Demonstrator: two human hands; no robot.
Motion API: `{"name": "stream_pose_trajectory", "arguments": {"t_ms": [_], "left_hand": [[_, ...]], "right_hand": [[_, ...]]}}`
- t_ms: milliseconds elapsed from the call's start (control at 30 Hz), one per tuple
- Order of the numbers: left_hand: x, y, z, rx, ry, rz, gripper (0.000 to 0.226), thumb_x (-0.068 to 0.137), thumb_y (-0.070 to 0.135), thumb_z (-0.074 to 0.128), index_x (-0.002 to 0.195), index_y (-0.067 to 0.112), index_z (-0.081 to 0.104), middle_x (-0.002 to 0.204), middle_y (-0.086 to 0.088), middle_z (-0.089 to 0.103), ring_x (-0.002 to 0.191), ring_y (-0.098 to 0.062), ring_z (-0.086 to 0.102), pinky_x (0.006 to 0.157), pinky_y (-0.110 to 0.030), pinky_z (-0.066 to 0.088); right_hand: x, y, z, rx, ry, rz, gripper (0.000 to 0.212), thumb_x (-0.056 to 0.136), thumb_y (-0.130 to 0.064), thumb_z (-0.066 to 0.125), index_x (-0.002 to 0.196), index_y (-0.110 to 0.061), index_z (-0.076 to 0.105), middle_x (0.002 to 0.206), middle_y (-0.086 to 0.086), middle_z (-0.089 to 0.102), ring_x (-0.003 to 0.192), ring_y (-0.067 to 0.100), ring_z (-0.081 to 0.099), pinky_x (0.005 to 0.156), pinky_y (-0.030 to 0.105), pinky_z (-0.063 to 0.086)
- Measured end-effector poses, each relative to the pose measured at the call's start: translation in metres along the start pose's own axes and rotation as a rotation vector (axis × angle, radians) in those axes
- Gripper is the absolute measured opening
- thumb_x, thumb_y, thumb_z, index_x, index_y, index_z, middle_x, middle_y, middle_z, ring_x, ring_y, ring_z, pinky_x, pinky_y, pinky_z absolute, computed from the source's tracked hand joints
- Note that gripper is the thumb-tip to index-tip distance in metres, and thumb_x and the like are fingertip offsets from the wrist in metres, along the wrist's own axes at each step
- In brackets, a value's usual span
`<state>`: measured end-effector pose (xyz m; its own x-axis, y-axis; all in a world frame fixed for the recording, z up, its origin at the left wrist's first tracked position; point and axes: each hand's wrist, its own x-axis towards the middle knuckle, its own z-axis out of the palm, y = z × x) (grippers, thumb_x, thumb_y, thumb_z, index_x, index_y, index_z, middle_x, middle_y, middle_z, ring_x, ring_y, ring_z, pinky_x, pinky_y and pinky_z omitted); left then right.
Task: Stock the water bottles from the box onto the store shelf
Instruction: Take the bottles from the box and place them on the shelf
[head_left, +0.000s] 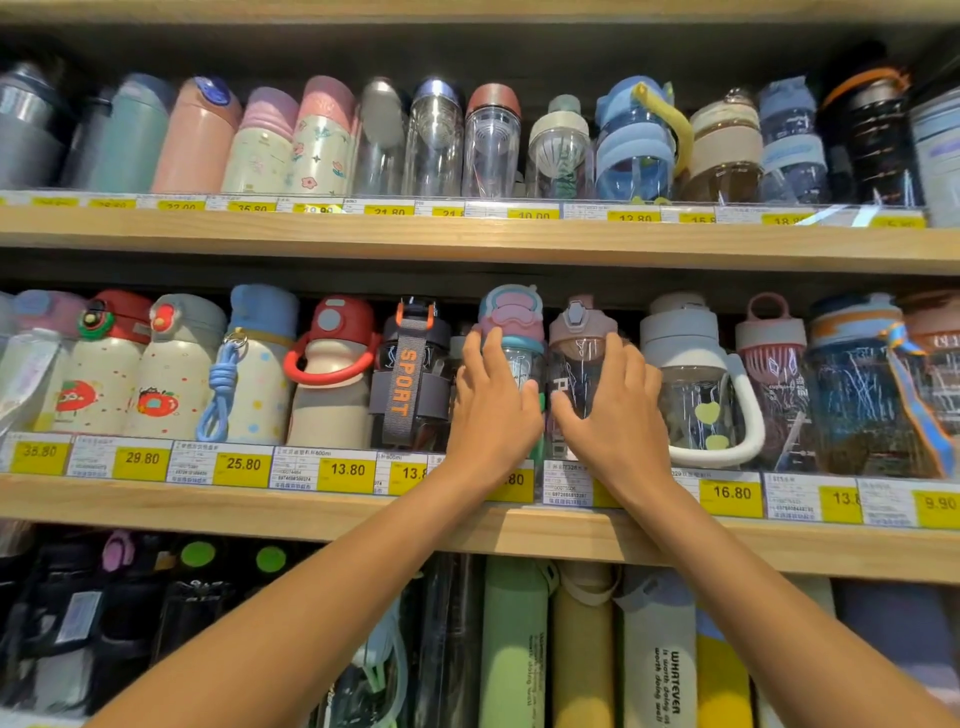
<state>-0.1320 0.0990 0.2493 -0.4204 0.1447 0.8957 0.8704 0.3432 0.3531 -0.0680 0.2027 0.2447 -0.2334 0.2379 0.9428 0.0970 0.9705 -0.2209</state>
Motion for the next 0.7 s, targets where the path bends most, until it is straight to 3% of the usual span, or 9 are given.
{"name": "stream_pose_trajectory", "arguments": {"t_ms": [700], "left_hand": [[-0.0023,0.0006,-0.0003,0.009,-0.005,0.002,0.066,0.096,0.027,0.042,0.150,0.015,0.005,0.158,-0.004,-0.002,0.145,-0.031,0.011,0.114,-0.048,0.025]], "right_hand": [[-0.0020,0.0015,-0.0005,0.034,-0.007,0.005,0.081,0.087,-0.036,0.056,0.150,-0.009,0.014,0.154,0.014,0.022,0.137,0.032,0.031,0.105,0.043,0.035]]}}
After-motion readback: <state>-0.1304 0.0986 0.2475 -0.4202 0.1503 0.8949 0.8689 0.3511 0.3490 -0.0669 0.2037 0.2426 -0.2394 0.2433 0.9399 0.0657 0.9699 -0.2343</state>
